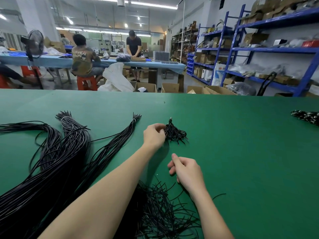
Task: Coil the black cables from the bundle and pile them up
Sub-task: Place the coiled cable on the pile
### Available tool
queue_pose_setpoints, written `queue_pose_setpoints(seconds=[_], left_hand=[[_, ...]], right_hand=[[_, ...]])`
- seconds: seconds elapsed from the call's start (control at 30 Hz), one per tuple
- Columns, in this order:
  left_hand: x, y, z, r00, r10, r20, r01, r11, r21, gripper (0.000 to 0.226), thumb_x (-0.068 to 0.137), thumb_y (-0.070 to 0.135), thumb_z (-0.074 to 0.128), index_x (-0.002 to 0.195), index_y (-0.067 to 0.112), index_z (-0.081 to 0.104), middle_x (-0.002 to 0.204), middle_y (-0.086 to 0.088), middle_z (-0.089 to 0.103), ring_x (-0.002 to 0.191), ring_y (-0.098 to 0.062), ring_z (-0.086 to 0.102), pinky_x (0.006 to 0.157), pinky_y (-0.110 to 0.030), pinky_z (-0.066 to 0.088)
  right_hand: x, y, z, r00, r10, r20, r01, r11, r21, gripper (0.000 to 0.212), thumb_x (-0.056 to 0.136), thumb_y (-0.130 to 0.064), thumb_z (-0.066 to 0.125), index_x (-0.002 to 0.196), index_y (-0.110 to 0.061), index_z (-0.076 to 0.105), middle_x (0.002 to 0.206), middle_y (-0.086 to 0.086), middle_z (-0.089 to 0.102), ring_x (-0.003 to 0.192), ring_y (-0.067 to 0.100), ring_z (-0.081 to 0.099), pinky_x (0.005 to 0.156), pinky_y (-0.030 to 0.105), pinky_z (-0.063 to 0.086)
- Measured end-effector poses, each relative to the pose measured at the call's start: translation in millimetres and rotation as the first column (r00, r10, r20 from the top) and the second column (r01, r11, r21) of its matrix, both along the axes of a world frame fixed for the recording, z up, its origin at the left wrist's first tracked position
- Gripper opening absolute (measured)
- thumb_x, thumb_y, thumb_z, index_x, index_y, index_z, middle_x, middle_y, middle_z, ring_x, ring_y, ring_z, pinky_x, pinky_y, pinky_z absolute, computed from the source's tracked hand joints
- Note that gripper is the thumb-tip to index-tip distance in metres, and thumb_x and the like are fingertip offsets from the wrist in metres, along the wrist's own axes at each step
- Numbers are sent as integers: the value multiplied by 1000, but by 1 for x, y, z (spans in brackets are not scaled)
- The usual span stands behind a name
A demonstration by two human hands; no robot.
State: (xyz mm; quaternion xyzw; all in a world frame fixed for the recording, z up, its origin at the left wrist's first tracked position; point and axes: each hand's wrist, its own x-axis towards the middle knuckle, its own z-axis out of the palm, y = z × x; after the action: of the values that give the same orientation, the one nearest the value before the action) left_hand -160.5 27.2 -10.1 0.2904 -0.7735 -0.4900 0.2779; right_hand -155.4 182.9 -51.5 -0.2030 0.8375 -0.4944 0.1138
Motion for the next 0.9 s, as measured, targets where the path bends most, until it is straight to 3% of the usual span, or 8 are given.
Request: queue_pose_setpoints(seconds=[0.17,0.3,0.47,0.57,0.67,0.8,0.9], left_hand=[[35,11,-3,987,-134,86,145,981,-131,21,95,14,58,106,18,76,106,5,75,100,-7,65,95,-19,45],[65,24,-7,985,-159,72,172,954,-247,16,94,19,61,102,22,75,103,13,73,99,0,64,90,-12,41],[86,20,-16,869,-327,372,430,871,-239,15,93,32,62,99,27,74,102,10,74,96,-6,65,88,-20,48],[89,15,-17,861,-316,399,421,882,-212,14,93,36,62,96,30,74,102,10,74,95,-7,64,80,-16,44],[91,17,-21,875,-299,381,390,901,-188,12,93,38,63,93,34,73,92,14,70,80,3,60,60,1,35],[92,18,-24,887,-291,358,369,914,-171,11,92,40,63,91,34,73,82,17,65,71,13,53,52,1,32],[92,18,-24,892,-293,344,362,919,-156,13,93,38,63,93,31,74,83,16,65,75,4,58,56,-2,31]], right_hand=[[-1,0,0,1000,11,-10,-10,1000,23,44,99,-53,50,72,-27,72,69,-16,73,59,10,61,76,38,57],[1,1,0,1000,19,-18,-19,1000,16,39,98,-49,54,71,-28,72,68,-14,73,57,10,59,74,38,55],[4,3,2,997,43,-59,-41,999,35,36,97,-44,57,62,-39,68,57,-16,67,53,5,55,63,29,47],[5,3,4,998,51,-21,-51,999,-7,35,96,-40,59,65,-29,70,66,-10,72,51,6,55,64,28,47],[6,4,7,998,61,10,-60,998,-25,30,96,-38,62,75,-20,73,66,-7,72,45,8,52,61,26,45],[8,6,18,992,96,80,-89,992,-92,17,95,-36,66,94,-20,71,69,-4,73,47,10,53,53,19,45],[12,-1,38,990,102,-101,-107,993,-41,11,93,-38,68,94,-27,70,72,-6,75,59,8,61,66,27,52]])
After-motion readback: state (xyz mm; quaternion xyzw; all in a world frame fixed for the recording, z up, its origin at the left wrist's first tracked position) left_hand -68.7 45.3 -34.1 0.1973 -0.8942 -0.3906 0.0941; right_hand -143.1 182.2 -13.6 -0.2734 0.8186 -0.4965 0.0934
